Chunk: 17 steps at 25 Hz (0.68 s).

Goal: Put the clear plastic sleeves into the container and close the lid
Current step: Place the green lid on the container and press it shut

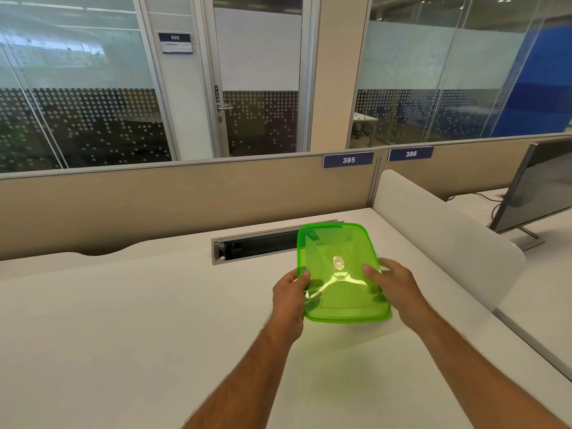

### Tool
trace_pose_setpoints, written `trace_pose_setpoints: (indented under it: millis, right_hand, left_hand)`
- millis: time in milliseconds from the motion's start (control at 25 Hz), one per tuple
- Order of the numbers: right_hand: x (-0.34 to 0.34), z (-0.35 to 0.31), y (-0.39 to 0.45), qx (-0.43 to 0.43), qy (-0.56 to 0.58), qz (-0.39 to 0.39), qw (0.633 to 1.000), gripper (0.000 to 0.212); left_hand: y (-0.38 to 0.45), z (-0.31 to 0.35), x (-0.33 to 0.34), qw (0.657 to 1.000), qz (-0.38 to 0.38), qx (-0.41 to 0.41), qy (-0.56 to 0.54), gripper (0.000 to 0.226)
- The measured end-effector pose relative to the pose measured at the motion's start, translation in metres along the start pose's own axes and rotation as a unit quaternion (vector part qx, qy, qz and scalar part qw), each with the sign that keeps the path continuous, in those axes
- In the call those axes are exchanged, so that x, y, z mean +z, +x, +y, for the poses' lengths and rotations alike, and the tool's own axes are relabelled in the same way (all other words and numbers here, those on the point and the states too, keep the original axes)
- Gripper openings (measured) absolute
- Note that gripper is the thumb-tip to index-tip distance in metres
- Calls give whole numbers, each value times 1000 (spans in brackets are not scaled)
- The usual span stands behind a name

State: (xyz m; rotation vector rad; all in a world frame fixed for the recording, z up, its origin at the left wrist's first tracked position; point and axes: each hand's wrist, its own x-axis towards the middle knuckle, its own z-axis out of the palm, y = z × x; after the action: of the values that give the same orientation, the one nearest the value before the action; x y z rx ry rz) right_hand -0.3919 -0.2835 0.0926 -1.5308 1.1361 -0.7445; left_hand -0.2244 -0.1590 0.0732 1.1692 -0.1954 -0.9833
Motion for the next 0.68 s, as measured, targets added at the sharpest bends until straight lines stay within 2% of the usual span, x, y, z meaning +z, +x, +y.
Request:
trace_pose_setpoints:
  millis: [80,160,280,480,600,680]
  right_hand:
    - [-2,-1,3,109,146,-67,981,35]
    - [-1,0,2,146,237,-81,957,26]
    - [7,0,1,148,319,-59,934,19]
    - [22,-2,0,111,379,-34,918,31]
    - [29,-2,-1,110,408,-24,906,23]
    - [32,0,-1,116,415,-26,902,20]
  left_hand:
    - [2,0,1,1000,12,6,1,21]
    - [4,0,2,1000,15,6,-22,25]
    - [3,-3,4,997,5,-23,-68,28]
    - [-5,-15,14,994,-63,-56,-72,34]
    - [-7,-21,20,992,-77,-56,-85,45]
    - [-7,-25,21,992,-70,-47,-95,44]
